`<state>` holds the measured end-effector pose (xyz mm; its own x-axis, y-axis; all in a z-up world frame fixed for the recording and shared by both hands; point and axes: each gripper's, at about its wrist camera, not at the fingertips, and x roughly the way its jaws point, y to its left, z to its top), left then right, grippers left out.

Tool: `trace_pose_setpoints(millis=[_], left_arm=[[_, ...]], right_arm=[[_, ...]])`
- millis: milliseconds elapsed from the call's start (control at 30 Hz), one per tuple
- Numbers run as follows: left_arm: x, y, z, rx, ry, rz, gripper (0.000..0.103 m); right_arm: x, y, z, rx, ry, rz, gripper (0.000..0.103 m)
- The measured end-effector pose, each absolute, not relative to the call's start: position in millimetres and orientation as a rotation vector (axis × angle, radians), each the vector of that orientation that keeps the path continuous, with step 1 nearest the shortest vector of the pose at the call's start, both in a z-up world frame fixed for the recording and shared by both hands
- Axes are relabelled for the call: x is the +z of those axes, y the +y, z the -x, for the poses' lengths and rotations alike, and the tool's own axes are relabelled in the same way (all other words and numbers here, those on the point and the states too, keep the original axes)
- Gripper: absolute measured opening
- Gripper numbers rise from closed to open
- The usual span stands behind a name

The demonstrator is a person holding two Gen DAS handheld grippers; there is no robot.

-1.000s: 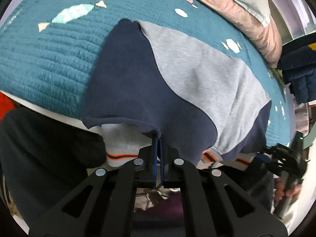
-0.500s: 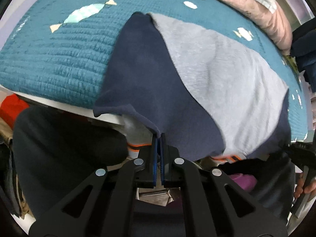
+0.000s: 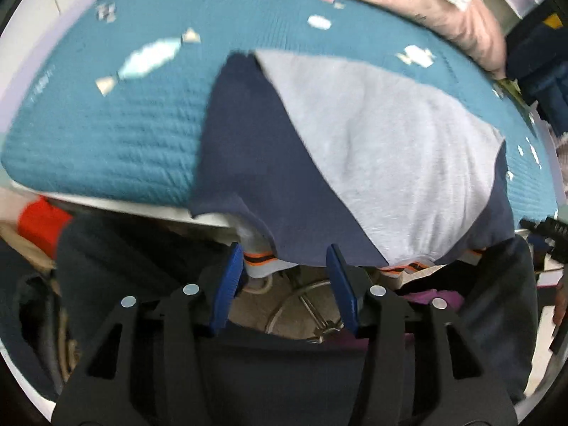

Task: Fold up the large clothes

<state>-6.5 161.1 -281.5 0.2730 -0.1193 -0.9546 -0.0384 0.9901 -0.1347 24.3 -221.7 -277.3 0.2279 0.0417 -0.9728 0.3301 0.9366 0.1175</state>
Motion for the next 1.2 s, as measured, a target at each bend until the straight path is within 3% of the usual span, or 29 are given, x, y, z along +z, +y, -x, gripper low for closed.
trace_pose_setpoints(millis=[133,167,200,233,333,433,567,700,767,1000,1100,1200], left_arm=[[-268.5,146.6,-1.9,-0.097,1.167,0.092,0.05],[-274.7,141.4,-9.0,-0.092,1.172,0.076,0.049],[-282.7,135.9,-15.7,-0.09,1.18,0.061,0.043],[-297.5,130.8,-25.3,-0.09,1.194,0.038,0.025],[-348.6,146.3,-43.2,0.015,1.316,0.019,0.01],[-364.0,170.9,-47.7,0.019,1.348,0.206,0.009],[-351.9,184.7,-40.4,0.097,1.331,0.123,0.006],[-374.1,205.7,-47.3,0.099,1.386,0.28,0.006],[-367.7,201.0,-48.8,0.105,1.392,0.231,0.006],[-300.7,173.8,-32.7,0.098,1.227,-0.047,0.006],[-277.6,150.4,-52.9,-0.004,1.142,0.025,0.006],[-278.9,116.9,-83.4,-0.105,1.09,0.073,0.006]], right_arm=[[-272.9,-197.4,-44.5,-0.128,1.239,-0.168,0.057],[-284.0,-198.3,-52.2,-0.127,1.262,-0.151,0.046],[-297.3,-205.2,-51.4,-0.121,1.302,-0.164,0.027],[-315.4,-211.8,-54.1,-0.124,1.35,-0.186,0.018],[-373.3,-236.7,-58.1,-0.174,1.471,-0.263,0.005],[-365.7,-244.8,-54.7,-0.183,1.478,-0.295,0.004],[-347.0,-256.6,-45.5,-0.238,1.463,-0.249,0.008],[-398.5,-274.3,-52.1,-0.261,1.59,-0.348,0.005],[-388.0,-278.0,-57.7,-0.278,1.59,-0.356,0.006],[-291.0,-270.1,-51.2,-0.25,1.302,-0.335,0.01],[-257.2,-240.7,-66.1,-0.119,1.104,-0.313,0.01],[-258.6,-193.4,-98.3,0.08,1.016,-0.304,0.007]])
